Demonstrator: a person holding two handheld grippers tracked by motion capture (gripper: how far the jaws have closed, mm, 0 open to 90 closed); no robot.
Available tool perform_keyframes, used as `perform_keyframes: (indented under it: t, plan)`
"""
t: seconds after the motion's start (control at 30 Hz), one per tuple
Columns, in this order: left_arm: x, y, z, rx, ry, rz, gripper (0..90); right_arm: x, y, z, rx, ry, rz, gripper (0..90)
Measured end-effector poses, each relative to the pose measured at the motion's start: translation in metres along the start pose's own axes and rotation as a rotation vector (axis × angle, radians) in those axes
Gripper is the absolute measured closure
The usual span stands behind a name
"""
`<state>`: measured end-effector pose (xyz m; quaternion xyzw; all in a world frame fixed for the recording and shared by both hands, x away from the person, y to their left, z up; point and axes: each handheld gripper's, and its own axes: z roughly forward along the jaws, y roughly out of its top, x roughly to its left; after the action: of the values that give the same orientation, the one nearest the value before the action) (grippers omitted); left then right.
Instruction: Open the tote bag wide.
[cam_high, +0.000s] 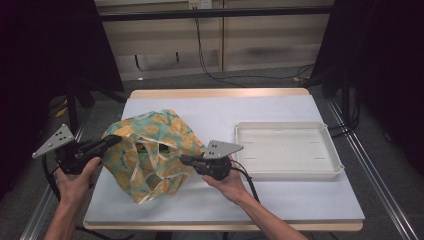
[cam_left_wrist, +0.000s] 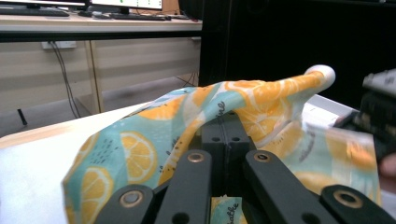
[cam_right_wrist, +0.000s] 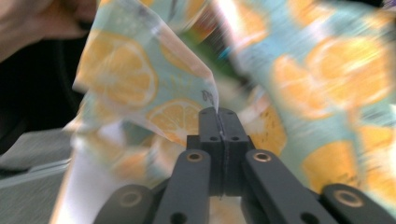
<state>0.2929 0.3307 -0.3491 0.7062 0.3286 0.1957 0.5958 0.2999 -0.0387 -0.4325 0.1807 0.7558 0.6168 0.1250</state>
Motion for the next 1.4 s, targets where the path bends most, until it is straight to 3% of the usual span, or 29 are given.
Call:
perform_keyframes:
  t: [0.23,0.27,0.3,0.47,0.63,0.87,1.1,1.23,1.33,1.4]
  plan:
    - [0.009,0.001,-0.007,-0.003,0.008,-0.012,90.0,-0.017,0.029,-0.007,-0.042,-0.035,-0.016,90.0]
    - [0.011,0.001,-0.008,-0.007,0.002,-0.013,90.0,-0.025,0.037,-0.008,-0.055,-0.053,-0.009,90.0]
    - [0.013,0.001,-0.009,-0.009,0.018,-0.014,90.0,-0.027,0.040,-0.008,-0.053,-0.060,-0.013,90.0]
    - [0.018,0.001,-0.012,-0.013,0.009,-0.025,90.0,-0.042,0.054,-0.003,-0.067,-0.093,-0.007,90.0]
    - [0.026,-0.006,-0.014,0.000,0.028,-0.046,90.0,-0.058,0.070,0.010,-0.081,-0.123,-0.010,90.0]
    - [0.041,-0.010,-0.018,0.010,0.034,-0.056,90.0,-0.077,0.078,0.034,-0.076,-0.146,0.006,90.0]
    - [0.056,-0.015,-0.018,0.005,0.052,-0.101,90.0,-0.090,0.083,0.054,-0.072,-0.157,0.020,90.0]
    - [0.067,-0.018,-0.015,0.005,0.066,-0.127,90.0,-0.098,0.085,0.065,-0.055,-0.166,0.028,90.0]
    - [0.074,-0.025,-0.012,0.037,0.094,-0.123,90.0,-0.104,0.082,0.074,-0.025,-0.186,0.034,90.0]
    - [0.075,-0.028,-0.012,0.035,0.087,-0.135,90.0,-0.106,0.081,0.076,-0.022,-0.186,0.039,90.0]
